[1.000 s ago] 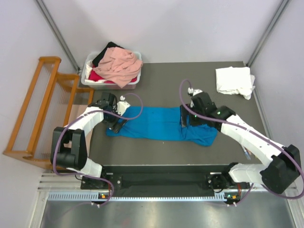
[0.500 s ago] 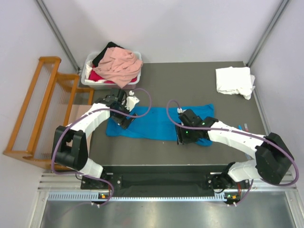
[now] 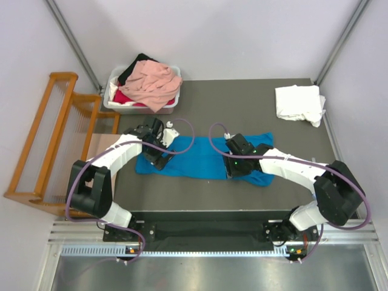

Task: Fold and stack the t-shirts
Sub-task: Fold the tshirt

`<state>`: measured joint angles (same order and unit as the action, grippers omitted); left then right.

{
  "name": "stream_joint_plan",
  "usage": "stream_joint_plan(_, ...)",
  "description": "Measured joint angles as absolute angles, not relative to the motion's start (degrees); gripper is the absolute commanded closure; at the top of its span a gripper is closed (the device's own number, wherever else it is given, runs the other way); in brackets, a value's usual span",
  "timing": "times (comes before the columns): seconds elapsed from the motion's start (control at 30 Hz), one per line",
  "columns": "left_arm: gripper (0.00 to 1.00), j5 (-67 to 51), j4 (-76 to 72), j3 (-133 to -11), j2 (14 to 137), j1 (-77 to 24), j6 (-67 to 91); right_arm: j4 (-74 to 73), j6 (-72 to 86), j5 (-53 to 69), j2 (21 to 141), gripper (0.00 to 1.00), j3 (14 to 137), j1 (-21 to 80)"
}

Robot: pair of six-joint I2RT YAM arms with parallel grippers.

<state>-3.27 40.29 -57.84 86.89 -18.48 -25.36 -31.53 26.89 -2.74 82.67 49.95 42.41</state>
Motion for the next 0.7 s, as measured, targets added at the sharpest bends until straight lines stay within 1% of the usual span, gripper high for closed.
stream_joint_plan(0.3,0.01,-2.20,40.36,-55.79,85.76,-18.48,-25.39,-31.27,25.26,-2.92,83.13,0.54,49.95,39.88)
stream_joint_plan(0.5,0.01,-2.24,40.73,-55.79,82.81,-18.48,-25.36,-30.39,25.06,-2.79,83.35,0.60,49.93,38.65)
stream_joint_plan(0.63,0.01,-2.22,40.77,-55.79,82.19,-18.48,-25.36,-28.99,25.06,-2.42,85.36,0.67,49.95,38.39)
stream_joint_plan(0.7,0.01,-2.17,40.86,-55.79,82.19,-18.48,-25.36,-28.58,25.08,-2.09,86.39,0.68,49.95,38.37)
